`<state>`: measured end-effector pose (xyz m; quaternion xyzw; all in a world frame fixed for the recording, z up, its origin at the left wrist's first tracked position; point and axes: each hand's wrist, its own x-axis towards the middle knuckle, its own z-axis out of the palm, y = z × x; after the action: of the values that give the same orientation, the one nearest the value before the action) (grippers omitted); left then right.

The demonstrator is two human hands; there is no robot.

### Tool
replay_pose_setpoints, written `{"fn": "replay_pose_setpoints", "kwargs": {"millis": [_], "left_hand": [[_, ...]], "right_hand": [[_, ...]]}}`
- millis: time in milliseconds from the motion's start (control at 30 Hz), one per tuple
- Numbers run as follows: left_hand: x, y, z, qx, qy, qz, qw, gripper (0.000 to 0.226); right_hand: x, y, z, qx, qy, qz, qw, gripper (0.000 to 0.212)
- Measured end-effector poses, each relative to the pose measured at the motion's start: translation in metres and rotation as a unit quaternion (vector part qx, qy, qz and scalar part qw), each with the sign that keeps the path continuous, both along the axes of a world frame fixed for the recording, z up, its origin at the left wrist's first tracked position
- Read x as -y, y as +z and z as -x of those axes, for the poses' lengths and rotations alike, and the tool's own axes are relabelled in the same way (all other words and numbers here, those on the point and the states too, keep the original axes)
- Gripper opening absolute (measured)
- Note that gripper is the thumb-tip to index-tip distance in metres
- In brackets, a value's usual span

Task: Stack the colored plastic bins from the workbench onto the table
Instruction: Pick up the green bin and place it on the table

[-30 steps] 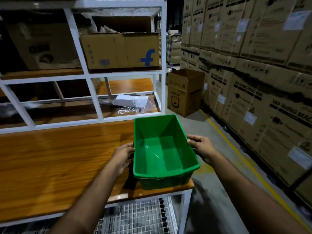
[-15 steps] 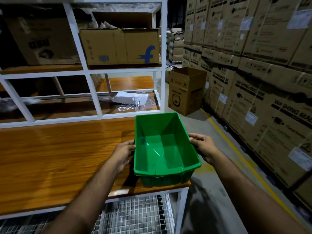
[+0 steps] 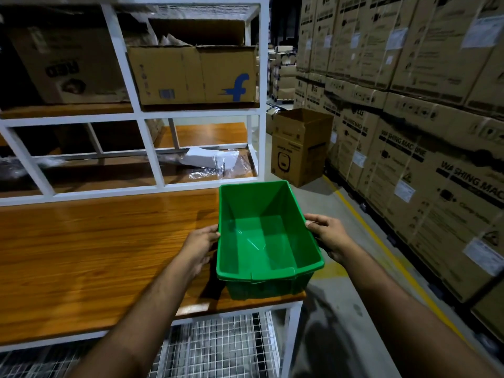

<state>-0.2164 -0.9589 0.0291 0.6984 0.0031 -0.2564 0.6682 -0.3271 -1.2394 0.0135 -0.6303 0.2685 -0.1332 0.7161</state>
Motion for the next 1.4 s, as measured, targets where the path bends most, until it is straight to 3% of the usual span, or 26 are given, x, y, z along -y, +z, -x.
{"fn": "replay_pose_setpoints", "kwargs": {"millis": [400, 1400], "left_hand": [[0.0, 0.0, 0.002, -0.021, 0.016, 0.024, 0.999, 0.028], [-0.014, -0.007, -0.002, -0.01, -0.011, 0.011, 1.0, 0.035]], "right_hand": [[-0.002, 0.008, 0.005, -0.015, 0.012, 0.016, 1.0, 0.031], [-0.005, 0.013, 0.005, -0.019, 0.032, 0.051, 0.998, 0.035]]}}
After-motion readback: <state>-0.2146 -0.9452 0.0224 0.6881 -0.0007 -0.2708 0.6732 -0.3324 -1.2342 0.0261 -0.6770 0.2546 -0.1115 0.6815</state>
